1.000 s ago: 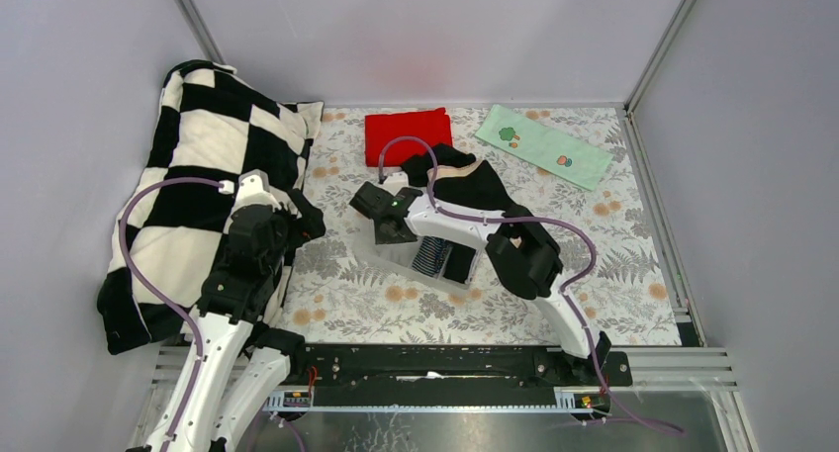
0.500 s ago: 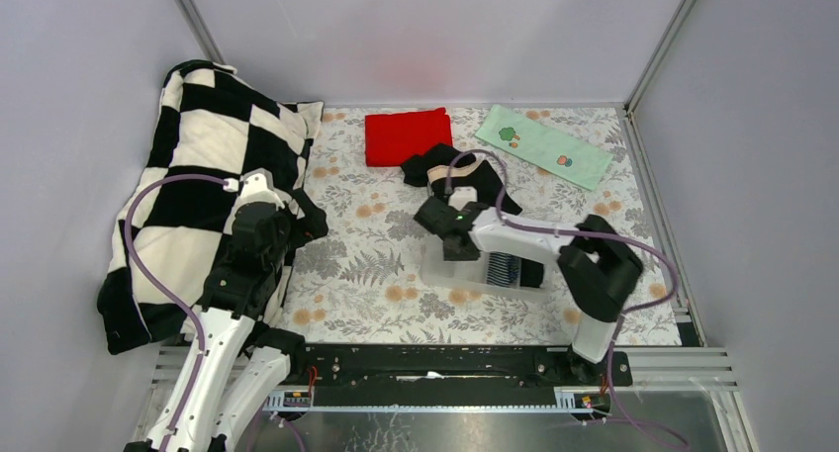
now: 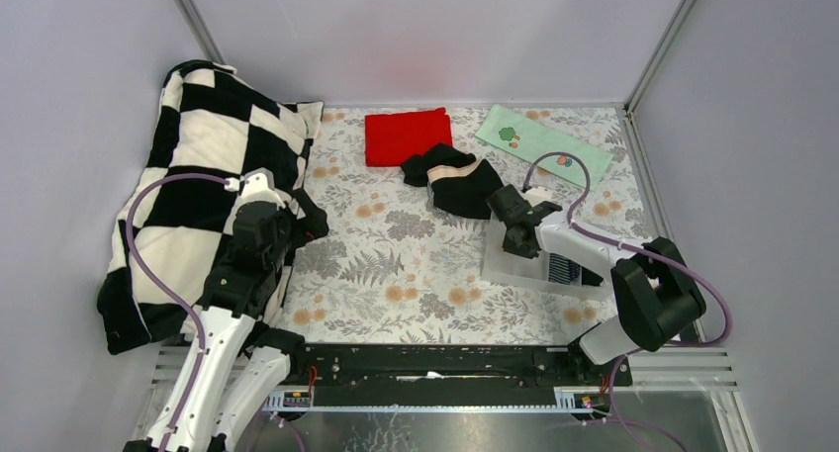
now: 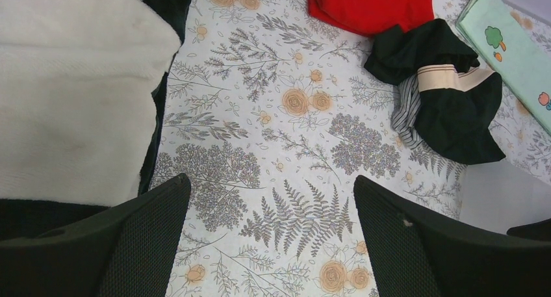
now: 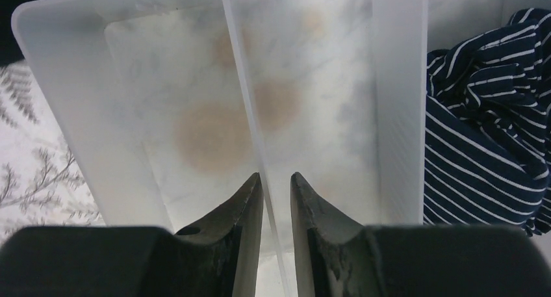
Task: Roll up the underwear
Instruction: Move the storage box to the corner of the board, then pick up the underwear from the center of the board, then flatten out the underwear at the center of the board.
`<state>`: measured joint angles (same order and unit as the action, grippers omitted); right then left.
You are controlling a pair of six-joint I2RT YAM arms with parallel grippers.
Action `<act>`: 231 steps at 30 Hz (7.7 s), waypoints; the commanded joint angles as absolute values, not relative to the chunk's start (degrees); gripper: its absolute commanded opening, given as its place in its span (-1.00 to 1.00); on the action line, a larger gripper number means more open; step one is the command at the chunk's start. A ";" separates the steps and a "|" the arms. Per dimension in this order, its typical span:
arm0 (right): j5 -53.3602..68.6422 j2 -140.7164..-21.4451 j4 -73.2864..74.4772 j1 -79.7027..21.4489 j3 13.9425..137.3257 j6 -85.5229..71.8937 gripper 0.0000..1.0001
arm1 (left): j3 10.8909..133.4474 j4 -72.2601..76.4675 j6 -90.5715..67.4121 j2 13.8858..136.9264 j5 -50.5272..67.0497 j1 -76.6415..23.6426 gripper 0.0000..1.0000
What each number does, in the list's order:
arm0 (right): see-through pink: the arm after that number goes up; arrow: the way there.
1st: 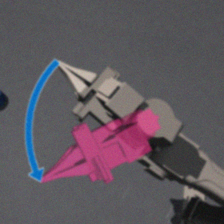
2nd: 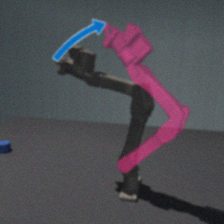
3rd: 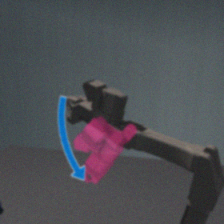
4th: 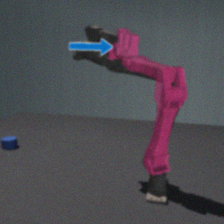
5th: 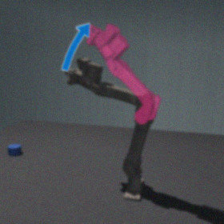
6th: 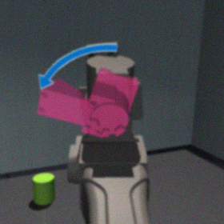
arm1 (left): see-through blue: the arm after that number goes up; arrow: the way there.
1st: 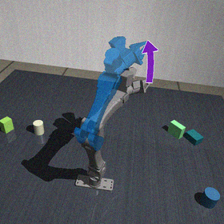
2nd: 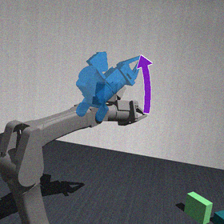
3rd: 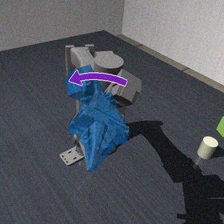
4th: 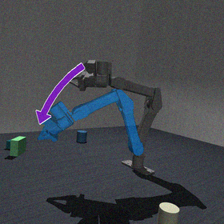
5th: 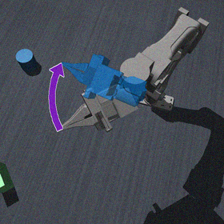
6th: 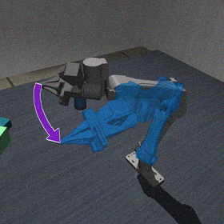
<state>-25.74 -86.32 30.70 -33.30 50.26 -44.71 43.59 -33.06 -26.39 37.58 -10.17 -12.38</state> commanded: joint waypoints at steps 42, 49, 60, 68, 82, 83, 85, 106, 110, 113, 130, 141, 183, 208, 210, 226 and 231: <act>-1.71 -100.92 25.84 -18.08 83.00 -24.73 0.67 | 42.01 -29.90 -25.09 34.52 -7.69 -12.61 0.98; -2.65 -113.05 26.82 -18.02 92.98 -14.80 0.59 | 42.54 -30.40 -25.01 36.31 -7.03 -12.57 0.97; 5.76 -122.82 27.21 -16.28 101.49 -8.33 0.49 | 42.53 -30.43 -24.96 36.77 -6.88 -12.54 0.97; 13.56 -124.65 27.20 -15.17 102.78 -8.17 0.08 | 42.55 -30.57 -24.87 36.71 -7.25 -12.57 0.97; 11.07 -106.37 20.40 -15.16 89.76 -13.81 -1.00 | 42.59 -30.71 -24.96 37.52 -7.29 -12.57 0.98; 10.38 -104.16 20.23 -15.21 88.64 -14.45 -1.00 | 42.57 -30.70 -24.96 37.54 -7.32 -12.57 0.97; 8.98 -99.52 20.37 -15.27 86.46 -15.63 -1.00 | 42.55 -30.74 -25.17 37.68 -7.77 -12.57 0.97; -22.34 -75.15 46.10 -29.17 93.73 -21.30 -1.00 | 43.09 -33.76 -29.90 37.83 -18.04 -12.57 0.97; -26.54 -73.66 50.61 -29.17 98.57 -21.16 -1.00 | 43.14 -33.59 -29.87 38.10 -16.64 -12.57 0.98; -26.57 -73.89 53.81 -29.14 102.08 -20.55 -1.00 | 43.15 -33.91 -30.29 37.72 -17.13 -12.57 0.97; -1.39 -87.51 34.51 -54.03 87.55 -32.92 -0.57 | 43.82 -34.93 -30.36 36.28 -18.73 -12.57 0.98; -4.60 -81.76 27.97 -54.64 76.65 -36.87 0.54 | 44.10 -34.47 -31.27 36.45 -16.40 -12.57 0.97; -2.30 -90.42 17.46 -30.23 51.36 -33.76 0.20 | 48.66 3.53 -34.46 97.94 -6.77 -32.40 0.63; -0.15 -86.17 13.50 -30.19 48.37 -33.12 -0.76 | 41.52 4.98 -33.51 96.21 -7.38 -35.42 -0.63; -0.09 -85.70 13.26 -30.22 49.03 -32.17 -0.84 | 43.94 3.27 -32.54 95.97 -7.61 -35.42 -0.87; 7.30 -65.28 25.43 -30.18 41.75 -32.22 -0.87 | 29.75 0.09 -36.79 59.61 6.42 -41.84 -1.00; 8.52 -57.10 32.28 -30.23 35.21 -35.84 -0.29 | 20.19 -2.73 -43.78 45.77 8.19 -50.45 -1.00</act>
<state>5.76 -62.15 24.77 -30.46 38.59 -32.82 25.32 0.34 -37.76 52.77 5.13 -45.39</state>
